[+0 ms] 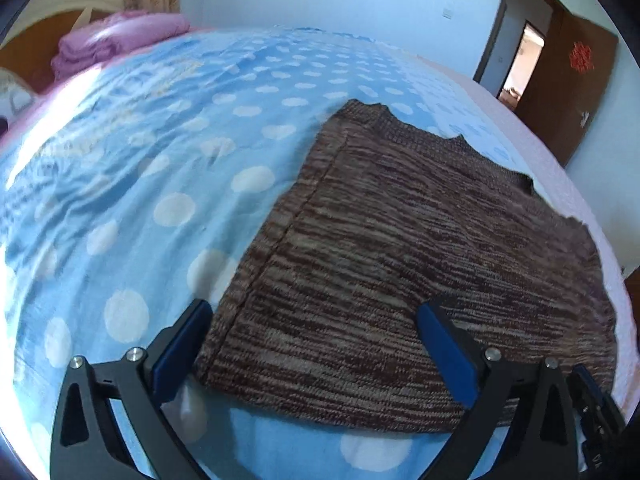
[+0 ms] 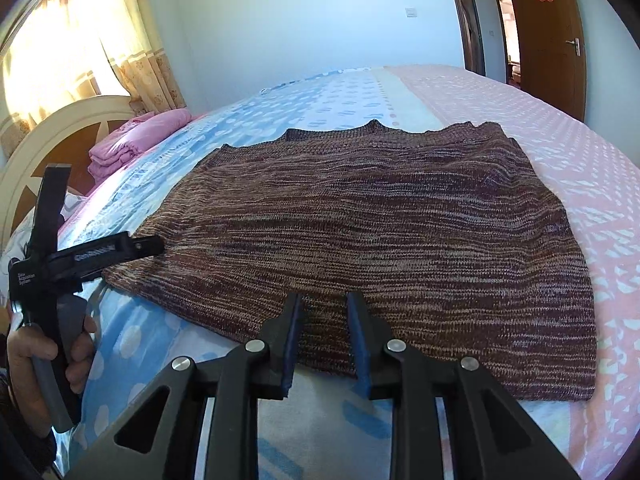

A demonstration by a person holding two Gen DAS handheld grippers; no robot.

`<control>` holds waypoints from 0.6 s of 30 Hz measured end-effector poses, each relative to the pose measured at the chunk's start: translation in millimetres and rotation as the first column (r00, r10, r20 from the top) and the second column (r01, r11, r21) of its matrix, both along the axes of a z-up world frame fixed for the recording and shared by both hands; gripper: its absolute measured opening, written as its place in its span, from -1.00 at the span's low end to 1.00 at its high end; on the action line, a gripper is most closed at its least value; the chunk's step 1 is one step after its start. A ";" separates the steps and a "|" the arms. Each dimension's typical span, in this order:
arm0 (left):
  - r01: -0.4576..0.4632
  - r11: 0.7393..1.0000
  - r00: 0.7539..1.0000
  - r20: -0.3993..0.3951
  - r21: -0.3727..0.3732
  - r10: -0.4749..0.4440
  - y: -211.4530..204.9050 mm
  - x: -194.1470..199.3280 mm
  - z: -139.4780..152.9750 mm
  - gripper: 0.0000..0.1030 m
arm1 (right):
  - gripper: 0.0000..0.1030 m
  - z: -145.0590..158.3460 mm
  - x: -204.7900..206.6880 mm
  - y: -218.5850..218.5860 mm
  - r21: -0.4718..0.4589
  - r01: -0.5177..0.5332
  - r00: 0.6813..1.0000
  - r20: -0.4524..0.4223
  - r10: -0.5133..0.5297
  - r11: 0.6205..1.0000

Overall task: Fold small clothes
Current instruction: 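Smooth the folded sweater rectangle flat with both open tools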

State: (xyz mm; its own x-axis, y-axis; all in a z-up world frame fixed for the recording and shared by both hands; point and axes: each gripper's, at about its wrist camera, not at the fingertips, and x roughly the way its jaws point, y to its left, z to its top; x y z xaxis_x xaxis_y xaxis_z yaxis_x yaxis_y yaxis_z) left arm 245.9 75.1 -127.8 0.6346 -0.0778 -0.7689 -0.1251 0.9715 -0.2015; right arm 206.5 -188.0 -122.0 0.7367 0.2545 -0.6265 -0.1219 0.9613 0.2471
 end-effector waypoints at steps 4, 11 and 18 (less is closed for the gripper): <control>-0.004 0.984 0.997 0.078 -0.179 0.018 22.1 -19.1 2.4 1.00 | -0.51 0.0 1.3 1.6 -0.007 0.001 1.000 -0.003 -0.001 1.000; -0.016 0.951 0.995 0.090 -0.310 0.046 32.2 -14.5 5.4 1.00 | -0.44 0.1 2.1 5.0 -0.022 -0.003 1.000 -0.003 0.003 1.000; 0.121 0.967 0.988 0.123 -0.225 -0.095 21.0 44.9 32.5 0.98 | -0.42 -0.8 2.3 3.5 -0.010 -0.007 1.000 0.000 0.007 1.000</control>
State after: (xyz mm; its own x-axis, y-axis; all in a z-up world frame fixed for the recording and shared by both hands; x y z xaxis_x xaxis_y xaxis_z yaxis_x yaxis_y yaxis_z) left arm 290.8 96.1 -95.3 0.6926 -0.3177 -0.6476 0.0139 0.9035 -0.4284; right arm 208.7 -184.4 -122.8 0.7348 0.2530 -0.6294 -0.1281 0.9629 0.2375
